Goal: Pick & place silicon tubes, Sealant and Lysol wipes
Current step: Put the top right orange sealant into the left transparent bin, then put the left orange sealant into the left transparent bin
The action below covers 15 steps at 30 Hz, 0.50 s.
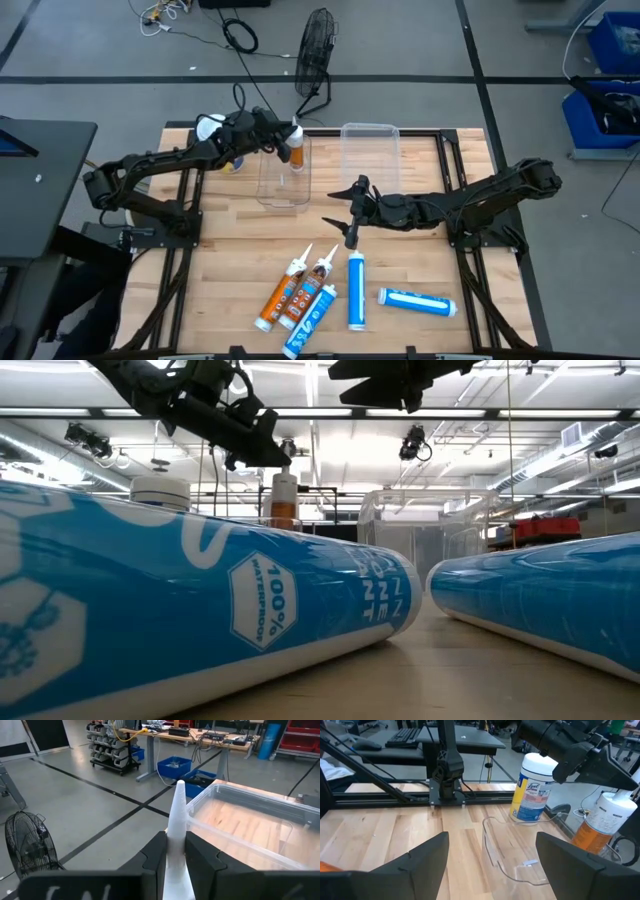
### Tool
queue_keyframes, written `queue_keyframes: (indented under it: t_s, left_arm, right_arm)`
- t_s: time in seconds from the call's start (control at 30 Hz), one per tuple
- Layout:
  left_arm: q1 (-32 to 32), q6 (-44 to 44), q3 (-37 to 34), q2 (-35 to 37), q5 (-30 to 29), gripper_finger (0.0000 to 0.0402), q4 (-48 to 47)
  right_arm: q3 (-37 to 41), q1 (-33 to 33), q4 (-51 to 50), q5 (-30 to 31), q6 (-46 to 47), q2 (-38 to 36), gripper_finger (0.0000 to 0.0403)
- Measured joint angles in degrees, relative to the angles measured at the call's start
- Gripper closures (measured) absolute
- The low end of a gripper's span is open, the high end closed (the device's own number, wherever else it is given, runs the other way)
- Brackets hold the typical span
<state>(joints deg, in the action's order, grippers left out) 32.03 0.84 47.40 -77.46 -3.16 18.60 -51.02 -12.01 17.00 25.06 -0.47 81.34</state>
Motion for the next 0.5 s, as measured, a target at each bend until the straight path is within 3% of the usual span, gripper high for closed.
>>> queue_keyframes:
  t_s: [0.2, 0.5]
  left_arm:
    - [-0.04, -2.58, -0.02, 2.29, 0.07, 0.0309, -1.5]
    - [-0.15, -2.9, -0.04, 8.37, 0.12, 0.0207, -7.46]
  right_arm:
    - [0.02, 0.0, -0.57, 0.0, 0.54, 0.0, 0.0099]
    - [0.02, -0.02, -1.53, 0.0, 1.15, 0.0, 0.0099]
